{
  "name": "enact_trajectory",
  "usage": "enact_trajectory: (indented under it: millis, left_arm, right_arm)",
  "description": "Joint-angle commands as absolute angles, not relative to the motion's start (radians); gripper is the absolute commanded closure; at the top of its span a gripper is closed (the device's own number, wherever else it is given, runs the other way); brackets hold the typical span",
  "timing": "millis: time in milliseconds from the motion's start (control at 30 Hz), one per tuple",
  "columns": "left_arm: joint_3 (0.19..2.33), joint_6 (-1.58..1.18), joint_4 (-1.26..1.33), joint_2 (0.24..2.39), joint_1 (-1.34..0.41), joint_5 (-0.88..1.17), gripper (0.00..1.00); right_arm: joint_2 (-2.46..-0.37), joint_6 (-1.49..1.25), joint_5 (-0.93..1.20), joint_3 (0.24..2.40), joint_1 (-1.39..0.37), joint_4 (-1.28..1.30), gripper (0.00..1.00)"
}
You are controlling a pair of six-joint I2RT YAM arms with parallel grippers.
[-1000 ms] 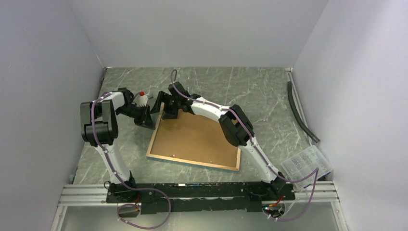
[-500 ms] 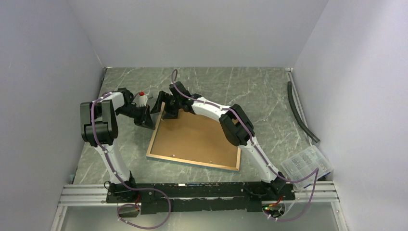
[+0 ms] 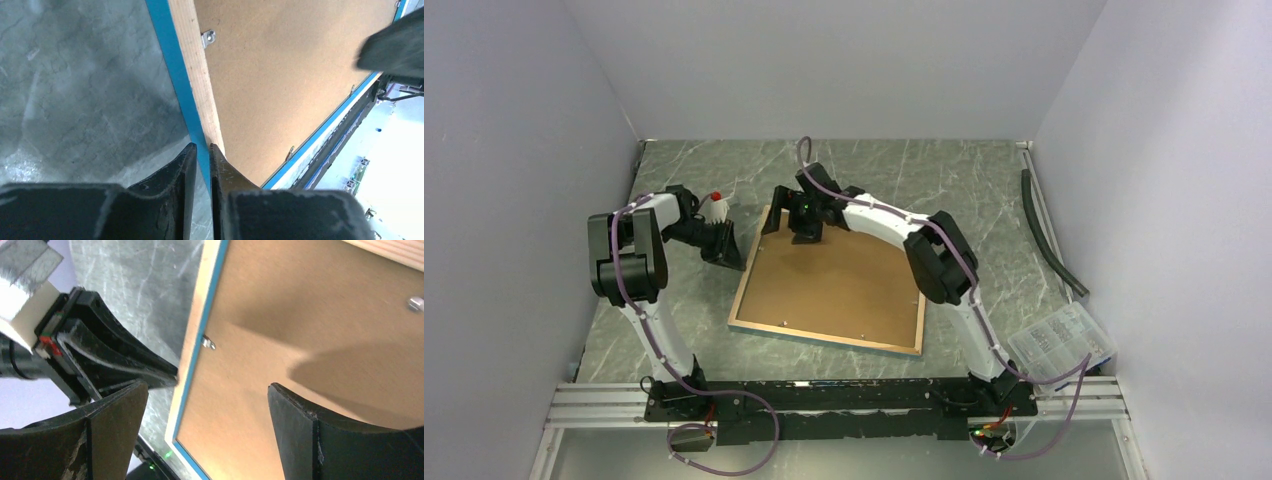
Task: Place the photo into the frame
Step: Install the photo frame at the center of the board, then turn over the photo frame at the center of the board.
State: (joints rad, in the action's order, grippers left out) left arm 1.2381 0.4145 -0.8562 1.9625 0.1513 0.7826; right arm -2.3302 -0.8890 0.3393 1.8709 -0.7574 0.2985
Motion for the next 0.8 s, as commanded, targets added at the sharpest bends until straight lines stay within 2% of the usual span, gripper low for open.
enact_trajectory:
  millis: [0, 167, 300, 333, 367, 500, 600, 767]
  left_arm:
    - [1.264, 0.463, -0.912, 1.919, 0.182, 0.788, 0.75]
    - [1.293, 0.470, -0.960, 1.851, 0.211, 0.794, 0.53]
    - [1.304, 0.477, -0.993, 1.789, 0.247, 0.798, 0.20]
    - [1.304, 0.477, -0.997, 1.771, 0.256, 0.791, 0.17]
    - [1.302, 0.477, -0.996, 1.753, 0.267, 0.784, 0.07]
    - [1.251, 0.412, -0.914, 1.668, 0.289, 0.733, 0.05]
    - [1.162, 0.328, -0.738, 1.592, 0.290, 0.635, 0.05]
    - [1.036, 0.172, -0.417, 1.548, 0.288, 0.518, 0.05]
  right_arm:
    - [-2.119, -0.795, 0.250, 1.763, -0.757, 0.343, 0.05]
    - [-1.976, -0.756, 0.185, 1.617, -0.759, 0.387, 0.03]
    - [-1.854, -0.731, 0.110, 1.490, -0.751, 0.422, 0.00]
    - [-1.823, -0.720, 0.083, 1.459, -0.745, 0.438, 0.00]
    - [-1.792, -0.709, 0.056, 1.430, -0.741, 0.452, 0.00]
    - [-1.609, -0.685, -0.028, 1.211, -0.656, 0.424, 0.00]
    - [-1.446, -0.668, -0.082, 1.065, -0.527, 0.389, 0.00]
    - [-1.299, -0.640, -0.321, 0.988, -0.339, 0.443, 0.00]
